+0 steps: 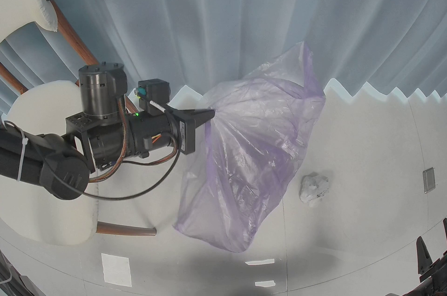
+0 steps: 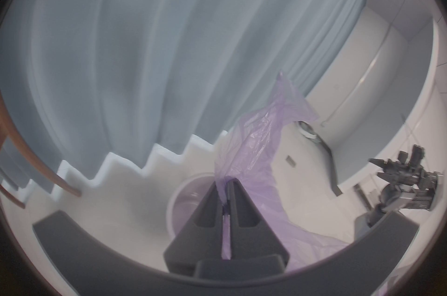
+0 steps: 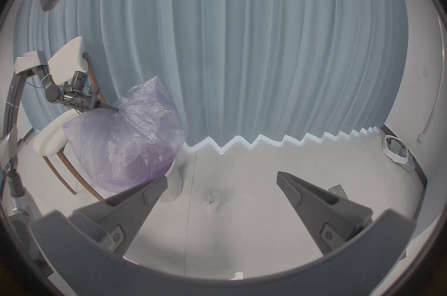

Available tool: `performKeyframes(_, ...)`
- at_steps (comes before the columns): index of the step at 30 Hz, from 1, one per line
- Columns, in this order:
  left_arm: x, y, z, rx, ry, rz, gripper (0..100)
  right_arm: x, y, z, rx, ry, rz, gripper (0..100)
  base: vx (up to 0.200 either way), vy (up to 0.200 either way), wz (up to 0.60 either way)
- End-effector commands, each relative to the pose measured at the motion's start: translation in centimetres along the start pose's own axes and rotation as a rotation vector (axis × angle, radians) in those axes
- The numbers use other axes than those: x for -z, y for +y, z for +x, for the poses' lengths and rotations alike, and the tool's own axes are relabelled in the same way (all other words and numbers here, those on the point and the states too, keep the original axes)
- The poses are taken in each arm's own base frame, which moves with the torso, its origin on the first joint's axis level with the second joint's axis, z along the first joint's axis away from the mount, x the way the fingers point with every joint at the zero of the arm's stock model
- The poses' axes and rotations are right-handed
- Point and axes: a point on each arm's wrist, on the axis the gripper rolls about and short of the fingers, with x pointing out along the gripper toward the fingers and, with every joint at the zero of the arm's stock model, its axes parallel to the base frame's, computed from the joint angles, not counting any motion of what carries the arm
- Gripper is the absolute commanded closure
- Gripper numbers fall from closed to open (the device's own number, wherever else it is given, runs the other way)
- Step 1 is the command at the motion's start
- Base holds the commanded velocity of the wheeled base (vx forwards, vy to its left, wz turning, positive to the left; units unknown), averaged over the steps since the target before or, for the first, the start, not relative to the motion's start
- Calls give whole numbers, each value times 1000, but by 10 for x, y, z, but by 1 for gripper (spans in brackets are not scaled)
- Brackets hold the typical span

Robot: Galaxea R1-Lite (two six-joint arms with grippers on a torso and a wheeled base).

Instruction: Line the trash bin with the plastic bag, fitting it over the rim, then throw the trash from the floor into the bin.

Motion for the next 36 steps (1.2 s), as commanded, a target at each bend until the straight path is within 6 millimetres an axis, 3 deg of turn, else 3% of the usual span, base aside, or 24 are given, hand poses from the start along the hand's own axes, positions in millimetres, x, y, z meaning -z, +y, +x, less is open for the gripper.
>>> performKeyframes(1,-12,4,18,-110,-2,10,100,5,0,0,-2,1,0,0,0,0,0)
performKeyframes(4,-33,-10,26,-154,-53,46,100,-1,0,-1,-4,-30,-9,0,0,0,0)
performKeyframes(6,-47,-10,29,-197,-76,86,100,-30,0,-1,-12,-92,6,0,0,0,0)
performKeyframes(7,-50,-7,31,-235,-52,117,100,-45,-1,8,-26,-56,34,0,0,0,0)
performKeyframes(10,-48,-2,30,-297,17,189,100,-49,-1,19,-100,16,95,0,0,0,0)
performKeyframes(12,-39,-10,32,-290,99,300,100,-58,1,32,-261,109,152,0,0,0,0)
performKeyframes(16,-22,-30,38,-219,148,321,100,-76,7,56,-308,226,234,0,0,0,0)
performKeyframes(17,-2,-44,38,-171,201,320,100,-91,13,75,-332,294,328,0,0,0,0)
performKeyframes(21,32,-59,41,-107,220,326,100,-114,28,121,-409,440,446,0,0,0,0)
performKeyframes(22,32,-59,41,-107,220,326,100,-114,28,121,-409,440,446,0,0,0,0)
performKeyframes(26,38,-68,42,-79,193,288,100,-110,46,176,-439,592,448,0,0,0,0)
performKeyframes(30,37,-62,39,-107,195,274,100,-104,52,196,-428,649,446,0,0,0,0)
performKeyframes(32,31,-45,36,-157,182,264,100,-90,63,218,-428,725,432,0,0,0,0)
performKeyframes(36,24,-42,29,-162,160,262,100,-85,72,241,-438,723,415,0,0,0,0)
